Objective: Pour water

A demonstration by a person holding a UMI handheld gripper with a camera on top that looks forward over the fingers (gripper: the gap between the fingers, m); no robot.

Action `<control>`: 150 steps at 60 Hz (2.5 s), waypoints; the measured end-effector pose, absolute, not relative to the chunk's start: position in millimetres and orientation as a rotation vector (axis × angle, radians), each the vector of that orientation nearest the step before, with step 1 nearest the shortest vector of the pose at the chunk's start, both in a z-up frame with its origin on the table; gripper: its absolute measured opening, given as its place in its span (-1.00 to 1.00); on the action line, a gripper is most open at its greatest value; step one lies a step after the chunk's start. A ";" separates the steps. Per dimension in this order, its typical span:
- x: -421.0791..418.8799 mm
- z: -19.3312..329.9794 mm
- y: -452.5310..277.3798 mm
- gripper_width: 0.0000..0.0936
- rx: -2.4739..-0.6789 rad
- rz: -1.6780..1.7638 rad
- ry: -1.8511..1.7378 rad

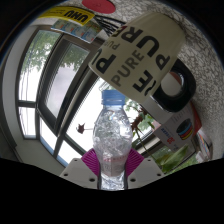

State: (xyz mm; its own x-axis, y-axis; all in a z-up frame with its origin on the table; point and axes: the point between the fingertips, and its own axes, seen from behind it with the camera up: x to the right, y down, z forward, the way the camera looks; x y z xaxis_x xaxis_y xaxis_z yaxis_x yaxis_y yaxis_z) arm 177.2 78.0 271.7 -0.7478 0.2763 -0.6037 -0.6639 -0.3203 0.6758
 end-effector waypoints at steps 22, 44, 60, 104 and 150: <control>183.7 396.1 45.4 -0.38 -0.876 1.719 0.778; 322.0 416.1 49.2 -0.38 -1.197 0.295 0.092; 396.7 187.9 93.2 -0.38 -1.636 -0.030 -0.033; 403.9 91.0 33.7 0.83 -1.916 -0.115 0.134; 274.5 187.4 -310.5 0.82 -1.881 -0.219 0.186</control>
State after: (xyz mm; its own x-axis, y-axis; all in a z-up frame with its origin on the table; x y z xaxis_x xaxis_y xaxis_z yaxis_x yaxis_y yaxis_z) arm 274.5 -310.5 187.4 0.9698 -0.2367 0.0589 -0.0188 -0.3134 -0.9494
